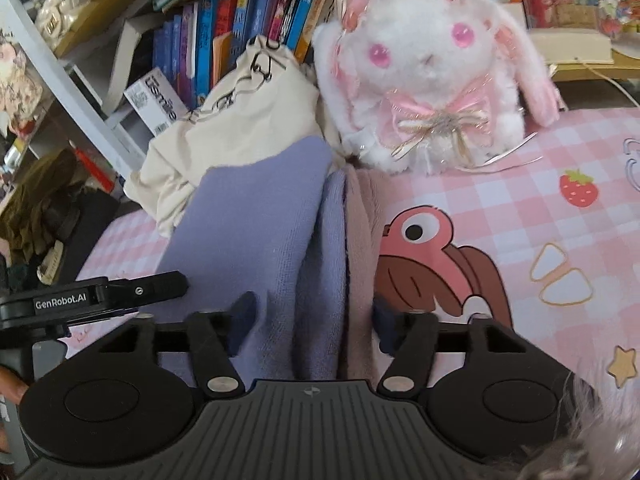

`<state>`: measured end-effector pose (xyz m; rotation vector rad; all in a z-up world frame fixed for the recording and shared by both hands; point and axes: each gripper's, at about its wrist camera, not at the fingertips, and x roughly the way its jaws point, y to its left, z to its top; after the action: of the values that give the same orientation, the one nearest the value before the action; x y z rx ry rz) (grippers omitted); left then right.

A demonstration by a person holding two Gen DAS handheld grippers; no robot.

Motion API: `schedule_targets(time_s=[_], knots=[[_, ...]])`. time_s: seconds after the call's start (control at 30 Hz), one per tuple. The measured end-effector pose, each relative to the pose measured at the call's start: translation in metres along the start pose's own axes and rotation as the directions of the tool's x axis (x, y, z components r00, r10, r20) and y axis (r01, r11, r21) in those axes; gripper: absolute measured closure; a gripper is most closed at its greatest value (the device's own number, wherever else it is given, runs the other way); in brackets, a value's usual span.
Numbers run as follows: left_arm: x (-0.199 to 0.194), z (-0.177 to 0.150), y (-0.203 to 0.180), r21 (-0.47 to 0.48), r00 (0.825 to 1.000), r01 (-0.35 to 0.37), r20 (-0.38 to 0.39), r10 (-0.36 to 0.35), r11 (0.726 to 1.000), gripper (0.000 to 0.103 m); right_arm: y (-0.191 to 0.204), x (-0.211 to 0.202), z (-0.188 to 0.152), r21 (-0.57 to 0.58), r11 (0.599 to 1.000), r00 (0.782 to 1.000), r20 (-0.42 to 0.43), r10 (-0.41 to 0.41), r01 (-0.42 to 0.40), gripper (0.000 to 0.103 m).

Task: Fold clothes
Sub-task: 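Lower the folded sweater onto the mat and open both grippers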

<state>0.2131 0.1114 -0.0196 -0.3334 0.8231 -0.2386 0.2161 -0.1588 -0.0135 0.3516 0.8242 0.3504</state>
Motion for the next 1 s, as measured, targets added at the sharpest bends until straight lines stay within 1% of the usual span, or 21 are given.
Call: schedule_targets(time_s=[0.03, 0.13, 0.27, 0.37, 0.43, 0.53, 0.67, 0.87, 1.0], knots=[[-0.006, -0.001, -0.003, 0.014, 1.000, -0.008, 0.018, 0.008, 1.000, 0.029, 0.001, -0.005, -0.001, 0.001, 1.000, 1.000, 0.010, -0.004, 0.004, 0.032], [-0.027, -0.009, -0.012, 0.058, 0.998, -0.033, 0.062, 0.030, 0.998, 0.019, 0.006, -0.021, -0.006, -0.025, 0.999, 0.999, 0.039, -0.031, 0.032, 0.025], [-0.051, -0.026, -0.026, 0.110, 0.992, -0.084, 0.102, 0.073, 0.990, 0.011, 0.018, -0.044, -0.025, -0.094, 0.992, 0.994, 0.072, -0.078, 0.085, 0.020], [-0.068, -0.045, -0.034, 0.129, 0.988, -0.106, 0.127, 0.089, 0.986, 0.009, 0.027, -0.061, -0.044, -0.129, 0.985, 0.990, 0.090, -0.107, 0.118, 0.017], [-0.076, -0.059, -0.038, 0.130, 0.986, -0.113, 0.136, 0.095, 0.985, 0.008, 0.032, -0.072, -0.060, -0.155, 0.977, 0.986, 0.105, -0.128, 0.144, 0.013], [-0.089, -0.081, -0.043, 0.123, 0.982, -0.135, 0.147, 0.117, 0.983, 0.007, 0.040, -0.086, -0.082, -0.185, 0.965, 0.979, 0.118, -0.163, 0.183, 0.012], [-0.103, -0.108, -0.048, 0.120, 0.977, -0.164, 0.157, 0.145, 0.979, 0.006, 0.050, -0.101, -0.113, -0.209, 0.954, 0.973, 0.126, -0.193, 0.216, 0.009], [-0.122, -0.137, -0.054, 0.160, 0.967, -0.219, 0.170, 0.192, 0.962, 0.003, 0.056, -0.118, -0.152, -0.173, 0.944, 0.958, 0.121, -0.262, 0.280, 0.007], [-0.134, -0.150, -0.059, 0.156, 0.957, -0.253, 0.184, 0.224, 0.955, 0.003, 0.058, -0.127, -0.170, -0.164, 0.937, 0.949, 0.116, -0.292, 0.309, 0.007]])
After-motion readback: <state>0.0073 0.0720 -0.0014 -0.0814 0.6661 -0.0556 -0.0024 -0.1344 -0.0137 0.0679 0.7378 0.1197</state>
